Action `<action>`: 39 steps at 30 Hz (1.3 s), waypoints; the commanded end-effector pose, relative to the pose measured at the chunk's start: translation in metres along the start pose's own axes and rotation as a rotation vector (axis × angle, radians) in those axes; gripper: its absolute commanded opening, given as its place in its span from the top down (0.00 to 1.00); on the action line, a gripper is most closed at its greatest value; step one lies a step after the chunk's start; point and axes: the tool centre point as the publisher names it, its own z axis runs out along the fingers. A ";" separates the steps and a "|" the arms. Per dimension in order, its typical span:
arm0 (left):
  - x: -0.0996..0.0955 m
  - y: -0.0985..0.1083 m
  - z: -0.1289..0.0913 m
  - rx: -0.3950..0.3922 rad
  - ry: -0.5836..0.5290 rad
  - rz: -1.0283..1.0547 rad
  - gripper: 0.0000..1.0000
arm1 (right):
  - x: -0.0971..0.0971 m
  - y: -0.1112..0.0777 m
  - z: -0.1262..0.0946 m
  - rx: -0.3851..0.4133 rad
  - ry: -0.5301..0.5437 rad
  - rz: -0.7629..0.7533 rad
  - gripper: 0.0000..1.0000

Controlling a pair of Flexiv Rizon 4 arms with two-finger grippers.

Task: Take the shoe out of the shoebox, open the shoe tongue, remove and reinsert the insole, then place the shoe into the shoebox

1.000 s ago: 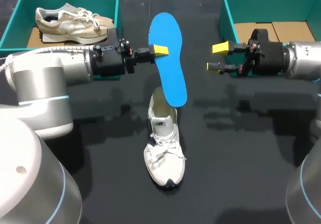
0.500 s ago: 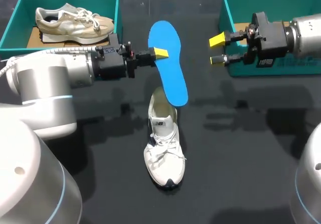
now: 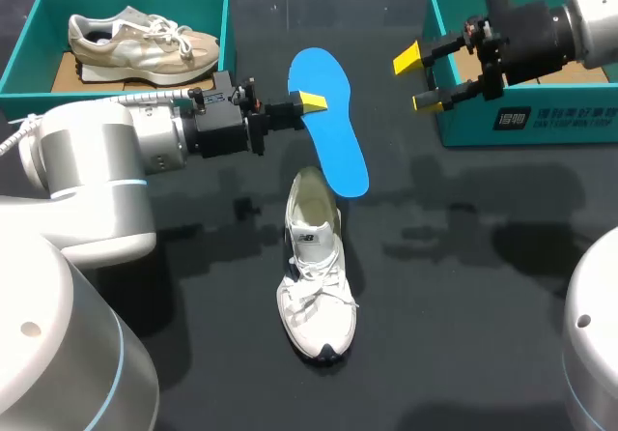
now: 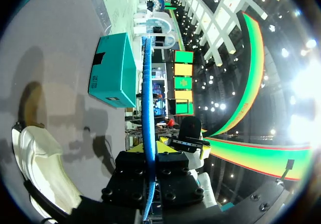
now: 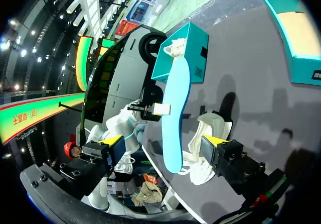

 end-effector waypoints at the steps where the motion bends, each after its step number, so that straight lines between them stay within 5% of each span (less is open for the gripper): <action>1: -0.001 -0.001 0.006 0.003 -0.002 -0.007 1.00 | 0.016 -0.002 -0.003 0.008 -0.304 -0.007 0.00; 26: -0.001 -0.001 0.006 0.003 -0.002 -0.007 1.00 | 0.075 0.000 0.043 0.100 -0.881 -0.055 0.00; 39: -0.001 -0.001 0.006 0.003 -0.002 -0.007 1.00 | 0.093 -0.009 0.076 0.075 -1.033 -0.039 0.00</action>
